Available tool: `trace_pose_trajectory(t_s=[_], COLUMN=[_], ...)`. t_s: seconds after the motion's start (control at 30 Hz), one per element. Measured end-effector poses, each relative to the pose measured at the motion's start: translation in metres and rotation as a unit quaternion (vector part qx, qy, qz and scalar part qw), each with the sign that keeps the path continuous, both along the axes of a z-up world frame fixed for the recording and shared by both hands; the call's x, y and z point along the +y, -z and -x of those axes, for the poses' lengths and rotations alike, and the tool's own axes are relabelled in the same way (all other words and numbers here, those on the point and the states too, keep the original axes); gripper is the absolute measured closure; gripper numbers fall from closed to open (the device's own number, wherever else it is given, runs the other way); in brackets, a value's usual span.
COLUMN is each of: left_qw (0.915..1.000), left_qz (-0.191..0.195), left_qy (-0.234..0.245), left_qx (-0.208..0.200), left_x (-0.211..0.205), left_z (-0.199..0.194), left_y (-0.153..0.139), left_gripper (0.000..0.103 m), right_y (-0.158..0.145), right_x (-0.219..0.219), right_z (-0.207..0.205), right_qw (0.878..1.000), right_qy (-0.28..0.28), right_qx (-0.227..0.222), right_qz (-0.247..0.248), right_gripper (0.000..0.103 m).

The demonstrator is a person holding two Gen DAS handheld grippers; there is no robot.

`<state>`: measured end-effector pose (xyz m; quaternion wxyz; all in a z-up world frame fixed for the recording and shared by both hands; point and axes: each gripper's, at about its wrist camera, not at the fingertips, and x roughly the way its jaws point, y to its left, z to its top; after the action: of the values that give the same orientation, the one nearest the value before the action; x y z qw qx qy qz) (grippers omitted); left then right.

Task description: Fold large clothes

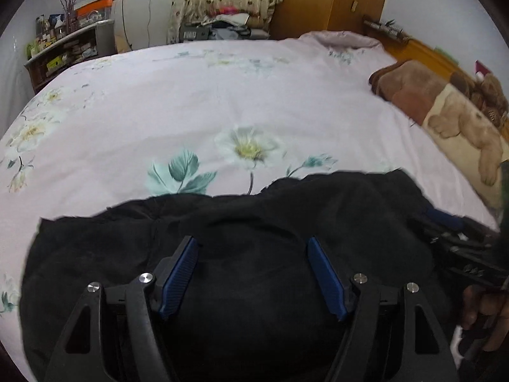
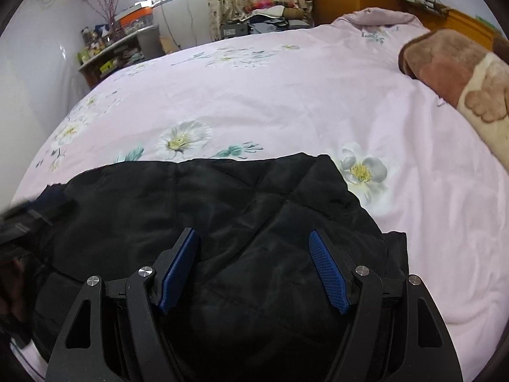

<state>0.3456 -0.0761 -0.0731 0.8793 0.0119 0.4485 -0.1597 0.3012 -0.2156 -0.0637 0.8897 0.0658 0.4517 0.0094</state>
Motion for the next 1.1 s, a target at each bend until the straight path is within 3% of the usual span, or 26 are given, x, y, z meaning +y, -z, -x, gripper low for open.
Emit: trace_pose_trajectory(t_s=[0.37, 0.53, 0.63, 0.73, 0.83, 0.93, 1.1], left_qw=[0.9994, 0.9993, 0.9997, 0.9976, 0.9947, 0.9933, 0.9910], left_qz=[-0.022, -0.018, -0.019, -0.021, -0.047, -0.020, -0.023], left_qy=[-0.025, -0.020, -0.013, -0.027, -0.073, -0.110, -0.122], left_qx=[0.004, 0.027, -0.012, -0.059, -0.055, -0.030, -0.049], left_x=[-0.009, -0.003, 0.018, 0.060, 0.109, 0.145, 0.142], left_z=[-0.023, -0.022, -0.004, 0.019, 0.025, 0.023, 0.022], left_y=[0.036, 0.017, -0.013, -0.034, -0.019, 0.004, 0.023], left_gripper=[0.027, 0.028, 0.030, 0.030, 0.030, 0.027, 0.022], right_y=[0.042, 0.035, 0.010, -0.014, -0.011, 0.011, 0.030], right_x=[-0.013, -0.017, -0.018, -0.021, -0.024, -0.033, -0.041], right_z=[-0.017, -0.021, -0.007, 0.023, 0.037, 0.036, 0.033], right_qw=[1.000, 1.000, 1.000, 0.999, 0.999, 0.999, 0.998], right_qy=[0.009, 0.006, 0.007, 0.002, 0.004, 0.019, 0.029], right_qx=[-0.003, 0.015, 0.005, -0.035, -0.038, -0.027, -0.039], right_qz=[0.000, 0.000, 0.011, 0.016, 0.031, 0.040, 0.027], right_gripper=[0.031, 0.031, 0.031, 0.031, 0.031, 0.031, 0.031])
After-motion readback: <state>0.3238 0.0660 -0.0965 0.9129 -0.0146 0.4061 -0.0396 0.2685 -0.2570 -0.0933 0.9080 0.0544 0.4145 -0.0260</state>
